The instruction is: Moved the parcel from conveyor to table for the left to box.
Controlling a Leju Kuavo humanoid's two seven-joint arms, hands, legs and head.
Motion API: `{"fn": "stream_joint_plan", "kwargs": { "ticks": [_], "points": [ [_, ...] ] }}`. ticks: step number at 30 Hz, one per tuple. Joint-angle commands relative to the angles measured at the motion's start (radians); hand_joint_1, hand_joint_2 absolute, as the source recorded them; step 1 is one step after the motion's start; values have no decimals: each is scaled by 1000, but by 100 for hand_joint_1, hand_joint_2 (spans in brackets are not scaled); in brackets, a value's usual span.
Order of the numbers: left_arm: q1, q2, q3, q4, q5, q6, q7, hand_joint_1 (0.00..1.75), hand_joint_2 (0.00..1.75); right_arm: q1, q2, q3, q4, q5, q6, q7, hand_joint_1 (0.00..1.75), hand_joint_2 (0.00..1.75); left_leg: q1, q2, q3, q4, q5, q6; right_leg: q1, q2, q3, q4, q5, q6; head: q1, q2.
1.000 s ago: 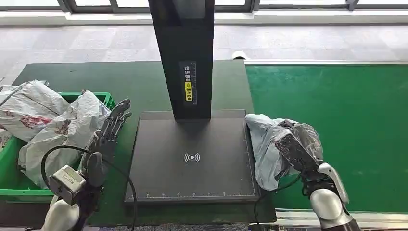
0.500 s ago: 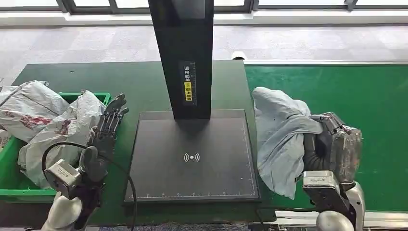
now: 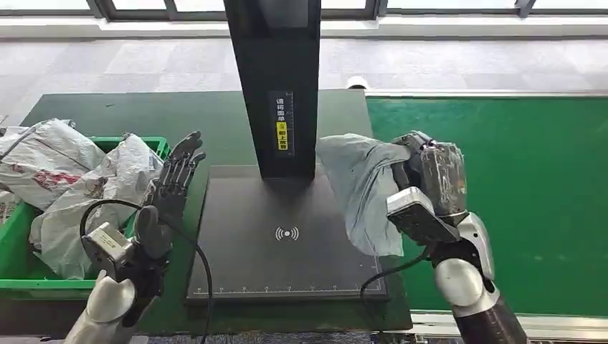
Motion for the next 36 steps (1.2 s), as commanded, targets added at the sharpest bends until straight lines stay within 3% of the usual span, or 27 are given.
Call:
{"fn": "stream_joint_plan", "kwargs": {
  "ticks": [1,6,12,23,36],
  "points": [
    [-46,32,-39,65,10,4,8,0,0,-121,22,103,220,1,72,68,175,175,-1,3,3,-3,0,1,0,3,2,-3,1,0,0,0],
    [-41,26,-11,45,22,4,16,0,0,-249,97,173,482,8,149,100,175,175,0,6,2,-2,0,0,0,6,0,-1,2,0,0,0],
    [-52,5,1,63,24,-24,24,0,0,-341,169,232,643,-35,253,114,175,175,0,5,0,-1,1,-1,0,5,-2,0,2,-1,0,0],
    [-55,-29,-3,54,19,-57,32,0,0,-349,257,262,640,-205,416,39,175,175,1,3,0,-1,2,-1,1,4,-1,0,2,-1,0,0],
    [-54,-35,-3,50,19,-58,33,0,0,-335,269,272,598,-265,426,28,175,175,1,1,-1,0,2,-1,1,1,-2,0,1,-1,0,0]
  ]
}}
